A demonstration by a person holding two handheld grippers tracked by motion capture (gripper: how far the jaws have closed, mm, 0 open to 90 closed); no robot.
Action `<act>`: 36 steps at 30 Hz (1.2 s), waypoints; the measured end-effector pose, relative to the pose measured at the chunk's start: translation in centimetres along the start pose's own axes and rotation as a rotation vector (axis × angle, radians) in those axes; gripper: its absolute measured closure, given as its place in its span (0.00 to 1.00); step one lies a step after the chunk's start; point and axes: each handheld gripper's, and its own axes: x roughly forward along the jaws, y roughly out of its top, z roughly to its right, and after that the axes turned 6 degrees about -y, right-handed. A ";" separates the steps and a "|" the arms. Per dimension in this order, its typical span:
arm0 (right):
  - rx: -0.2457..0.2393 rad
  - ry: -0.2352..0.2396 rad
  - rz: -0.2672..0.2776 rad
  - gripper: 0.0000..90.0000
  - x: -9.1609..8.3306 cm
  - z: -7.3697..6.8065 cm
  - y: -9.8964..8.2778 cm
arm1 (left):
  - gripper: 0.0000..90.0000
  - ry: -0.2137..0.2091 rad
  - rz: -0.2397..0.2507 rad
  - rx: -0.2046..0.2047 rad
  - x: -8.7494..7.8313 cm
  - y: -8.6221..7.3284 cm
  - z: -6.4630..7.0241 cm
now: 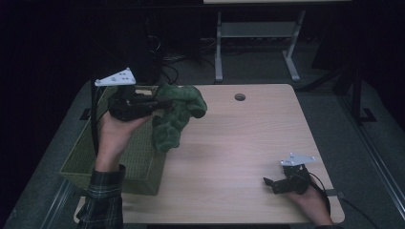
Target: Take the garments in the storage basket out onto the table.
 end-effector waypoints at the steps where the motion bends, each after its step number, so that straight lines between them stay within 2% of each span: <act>1: 0.000 0.000 0.000 0.02 0.0 0.0 0.0 | 0.92 -0.007 -0.001 0.002 0.4 0.0 0.1; 7: 0.000 0.000 0.000 0.02 0.0 0.0 0.0 | 0.92 -0.037 -0.014 0.004 2.9 -0.4 0.7; 19: 0.003 0.001 -0.001 0.02 0.0 0.0 0.0 | 0.92 -0.056 -0.043 -0.008 7.5 -2.1 1.8; 27: 0.004 0.001 -0.001 0.02 0.0 0.0 0.0 | 0.92 -0.051 -0.078 -0.014 10.7 -3.8 2.7; 36: 0.003 0.000 0.000 0.02 0.0 0.0 0.0 | 0.92 -0.066 -0.118 -0.037 14.3 -6.1 3.4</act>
